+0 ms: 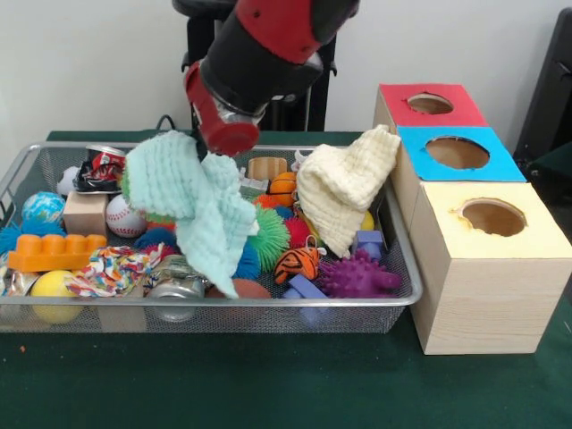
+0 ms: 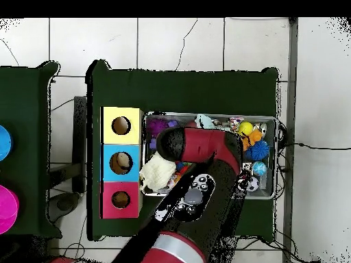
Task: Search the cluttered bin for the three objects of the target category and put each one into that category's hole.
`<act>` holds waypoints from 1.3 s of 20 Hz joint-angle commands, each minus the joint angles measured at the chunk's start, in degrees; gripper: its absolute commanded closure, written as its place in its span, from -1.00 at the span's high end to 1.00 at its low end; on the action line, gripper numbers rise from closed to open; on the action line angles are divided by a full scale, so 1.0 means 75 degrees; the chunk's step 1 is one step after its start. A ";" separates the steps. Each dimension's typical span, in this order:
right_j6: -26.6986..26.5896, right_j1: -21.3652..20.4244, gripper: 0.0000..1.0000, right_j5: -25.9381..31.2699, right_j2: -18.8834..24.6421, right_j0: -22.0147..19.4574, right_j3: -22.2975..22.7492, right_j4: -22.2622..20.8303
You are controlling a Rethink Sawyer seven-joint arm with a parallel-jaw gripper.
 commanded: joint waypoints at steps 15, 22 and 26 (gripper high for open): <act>-0.0142 -0.0085 1.00 0.0414 0.1508 -0.0275 0.0855 0.0083; -0.0696 -0.0874 1.00 0.0727 0.1616 -0.0287 0.0454 0.0113; -0.0874 -0.1193 1.00 0.0706 0.2169 -0.0540 0.0590 0.0374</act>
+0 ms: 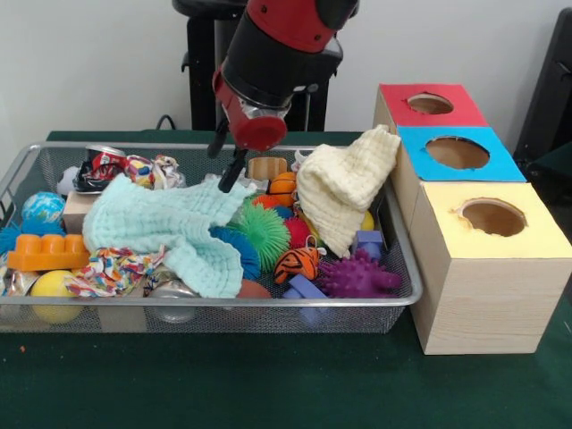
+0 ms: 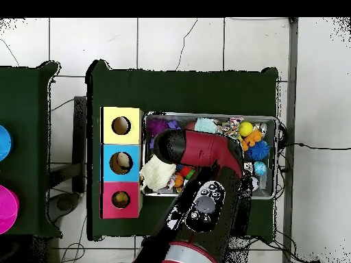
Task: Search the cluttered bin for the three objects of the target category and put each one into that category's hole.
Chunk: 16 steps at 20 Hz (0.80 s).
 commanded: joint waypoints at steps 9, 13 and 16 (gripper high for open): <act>-0.0747 -0.0442 1.00 -0.0089 0.2331 -0.0692 0.0548 0.0338; -0.0488 -0.0337 1.00 -0.0588 0.2517 -0.0648 0.0618 0.0175; -0.0283 -0.0322 1.00 -0.1049 0.2606 -0.0613 0.0966 0.0062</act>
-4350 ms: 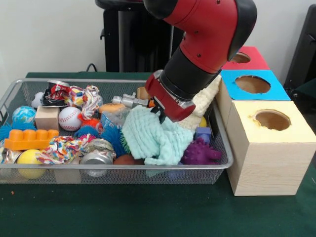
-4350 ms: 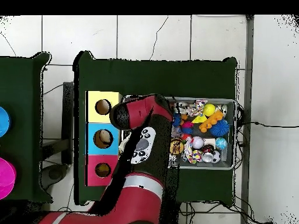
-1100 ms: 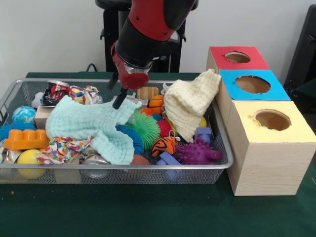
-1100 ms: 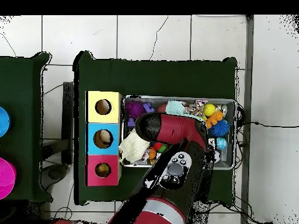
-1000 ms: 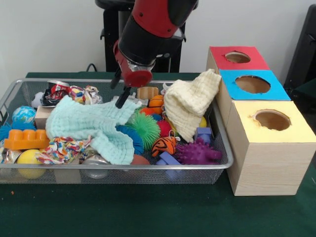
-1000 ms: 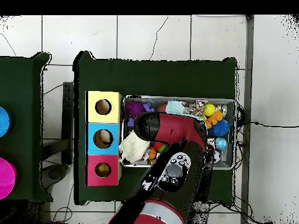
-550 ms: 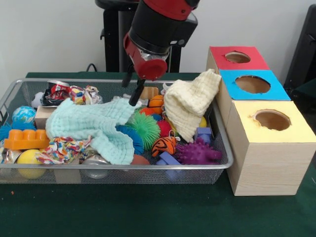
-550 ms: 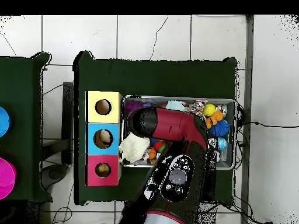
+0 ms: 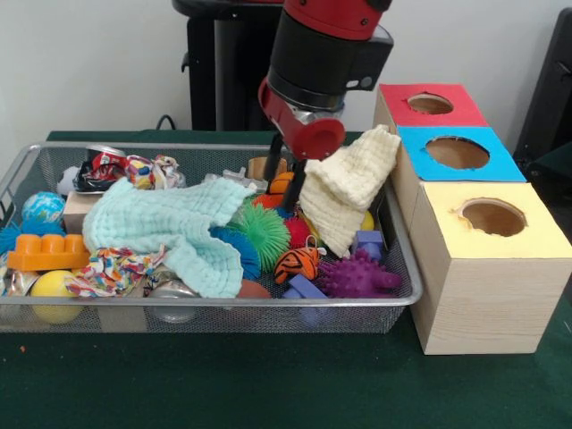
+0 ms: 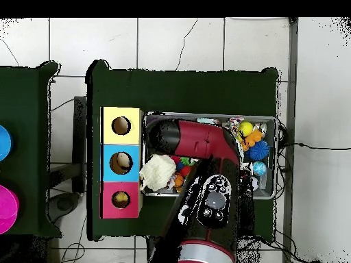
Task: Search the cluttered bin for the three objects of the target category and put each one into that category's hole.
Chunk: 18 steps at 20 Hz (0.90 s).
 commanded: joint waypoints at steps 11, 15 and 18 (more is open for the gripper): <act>0.0025 0.0811 1.00 -0.1571 0.0851 0.0006 0.0655 -0.0434; -0.0138 0.1011 1.00 -0.1625 0.0552 -0.0085 0.0240 -0.0646; -0.0169 0.1133 1.00 -0.1757 0.0585 -0.0203 0.0197 -0.0717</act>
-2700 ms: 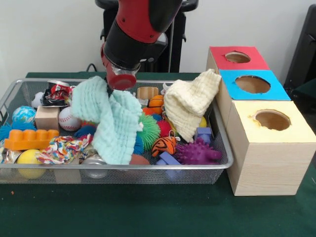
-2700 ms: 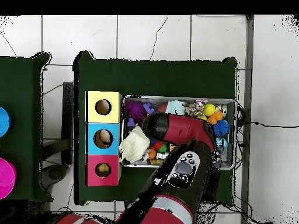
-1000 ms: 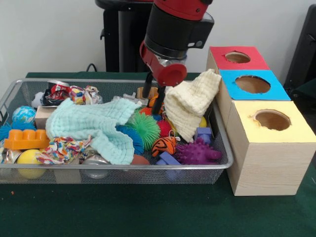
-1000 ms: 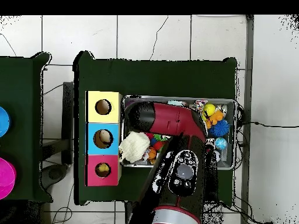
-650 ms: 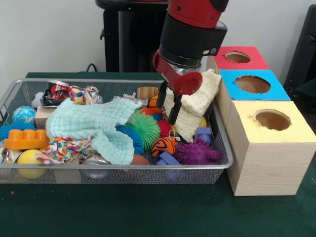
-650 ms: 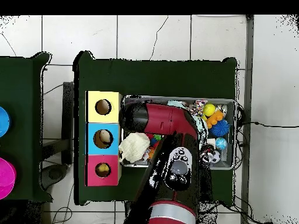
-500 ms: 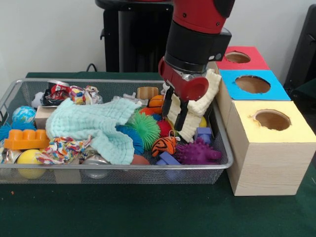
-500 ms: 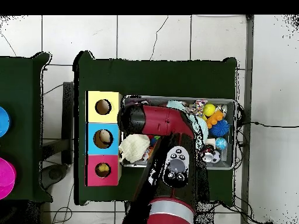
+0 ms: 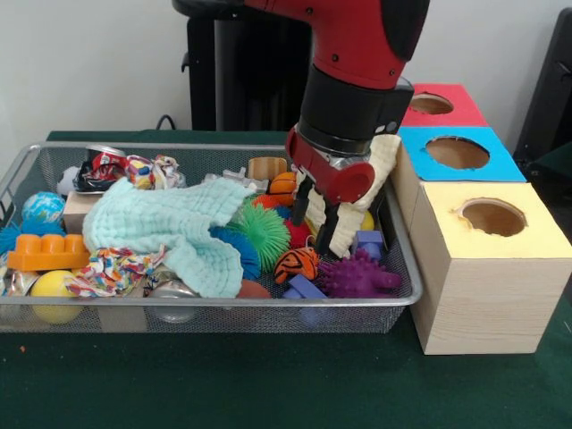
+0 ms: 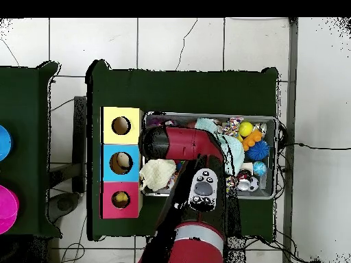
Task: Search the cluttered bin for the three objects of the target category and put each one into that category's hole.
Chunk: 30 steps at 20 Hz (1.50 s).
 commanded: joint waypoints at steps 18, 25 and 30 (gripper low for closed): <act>0.0661 0.0849 1.00 -0.0451 0.0318 0.0223 0.0160 0.0077; 0.0189 0.0787 1.00 0.0047 0.0744 -0.0182 0.0398 0.0128; -0.0246 0.0944 1.00 0.0059 0.0874 -0.0391 0.0251 -0.0119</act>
